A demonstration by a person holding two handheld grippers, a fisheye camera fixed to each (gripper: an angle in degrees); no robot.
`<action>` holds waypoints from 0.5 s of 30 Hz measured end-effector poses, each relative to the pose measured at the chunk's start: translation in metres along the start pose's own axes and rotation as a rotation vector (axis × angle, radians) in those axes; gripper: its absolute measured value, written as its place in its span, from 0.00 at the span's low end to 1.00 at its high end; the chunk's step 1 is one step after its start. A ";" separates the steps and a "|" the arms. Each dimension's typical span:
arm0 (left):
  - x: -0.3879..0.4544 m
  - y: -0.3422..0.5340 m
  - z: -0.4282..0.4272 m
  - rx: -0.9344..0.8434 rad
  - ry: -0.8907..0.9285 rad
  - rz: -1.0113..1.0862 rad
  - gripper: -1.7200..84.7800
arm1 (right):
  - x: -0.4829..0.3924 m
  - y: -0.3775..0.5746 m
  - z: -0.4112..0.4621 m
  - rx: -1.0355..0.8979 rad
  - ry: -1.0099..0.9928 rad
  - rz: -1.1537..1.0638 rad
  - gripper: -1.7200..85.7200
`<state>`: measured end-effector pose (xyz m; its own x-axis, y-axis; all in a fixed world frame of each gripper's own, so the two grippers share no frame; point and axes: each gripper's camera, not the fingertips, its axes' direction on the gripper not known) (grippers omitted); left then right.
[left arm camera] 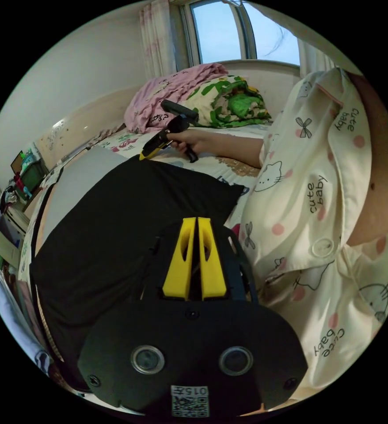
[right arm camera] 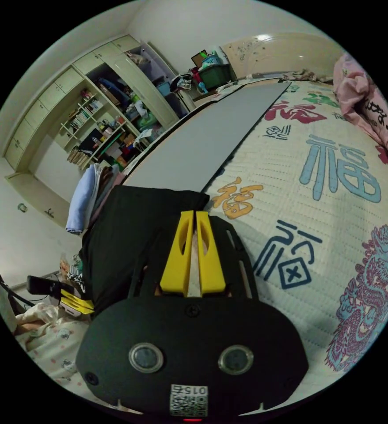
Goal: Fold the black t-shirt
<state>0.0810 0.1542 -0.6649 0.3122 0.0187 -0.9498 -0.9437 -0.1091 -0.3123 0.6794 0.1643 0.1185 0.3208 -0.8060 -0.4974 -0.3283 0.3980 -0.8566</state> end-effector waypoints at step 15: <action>-0.056 0.156 -0.107 0.313 -0.456 -0.842 0.12 | -0.110 0.121 0.053 0.276 0.143 -0.278 0.10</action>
<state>-0.0715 0.0298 -0.6589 0.8811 0.3549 -0.3127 -0.4415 0.3800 -0.8128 0.6517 0.3239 0.0623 0.2301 -0.9444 -0.2347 0.0104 0.2435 -0.9698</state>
